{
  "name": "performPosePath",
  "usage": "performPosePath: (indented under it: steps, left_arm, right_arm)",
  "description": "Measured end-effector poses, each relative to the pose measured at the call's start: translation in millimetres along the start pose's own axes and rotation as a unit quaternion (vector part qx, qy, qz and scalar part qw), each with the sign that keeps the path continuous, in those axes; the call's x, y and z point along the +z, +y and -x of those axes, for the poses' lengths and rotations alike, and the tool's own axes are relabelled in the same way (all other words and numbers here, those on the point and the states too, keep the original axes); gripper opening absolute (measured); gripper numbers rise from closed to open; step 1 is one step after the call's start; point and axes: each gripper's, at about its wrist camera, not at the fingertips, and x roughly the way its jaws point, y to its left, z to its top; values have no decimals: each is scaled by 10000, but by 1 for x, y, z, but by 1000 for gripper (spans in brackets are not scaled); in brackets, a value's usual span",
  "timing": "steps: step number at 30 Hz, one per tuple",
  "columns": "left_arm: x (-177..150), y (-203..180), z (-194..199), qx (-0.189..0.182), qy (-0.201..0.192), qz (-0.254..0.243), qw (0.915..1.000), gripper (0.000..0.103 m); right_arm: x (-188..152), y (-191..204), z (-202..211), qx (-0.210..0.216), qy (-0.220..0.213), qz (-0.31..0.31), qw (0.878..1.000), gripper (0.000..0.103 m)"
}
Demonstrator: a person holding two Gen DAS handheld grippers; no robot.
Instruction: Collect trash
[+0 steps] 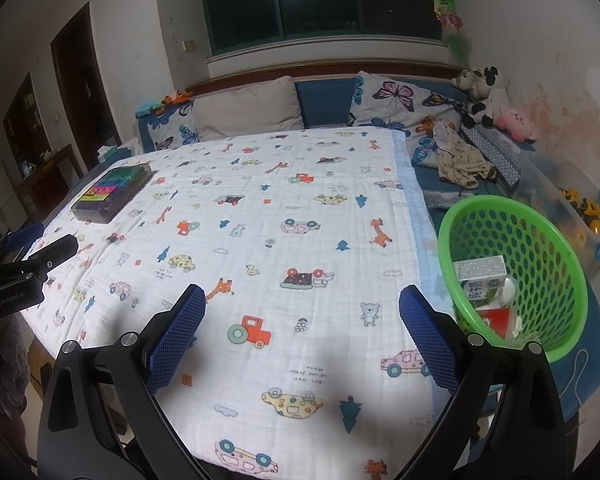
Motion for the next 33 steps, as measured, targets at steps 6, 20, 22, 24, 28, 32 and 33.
performPosePath:
  steps: [6, 20, 22, 24, 28, 32, 33]
  left_arm:
    - [0, 0, -1, 1, 4, 12, 10000, 95]
    - [0, -2, 0, -8, -5, -4, 10000, 95]
    - [0, -3, -1, -7, -6, -14, 10000, 95]
    - [0, -4, -1, -14, -6, -14, 10000, 95]
    - [0, -5, -1, -14, -2, -13, 10000, 95]
    - [0, -5, -1, -8, -21, -8, 10000, 95]
    - [0, -6, -1, -9, -32, -6, 10000, 95]
  right_arm:
    - [0, 1, 0, 3, -20, 1, 10000, 97]
    - [0, 0, 1, -9, -25, 0, 10000, 97]
    - [0, 0, 0, -5, -25, -1, 10000, 97]
    - [0, 0, 1, -12, -30, -5, 10000, 97]
    - [1, -1, 1, -17, -39, -5, 10000, 97]
    - [1, 0, 1, -15, -61, -20, 10000, 97]
    - [0, 0, 2, -13, -70, -26, 10000, 97]
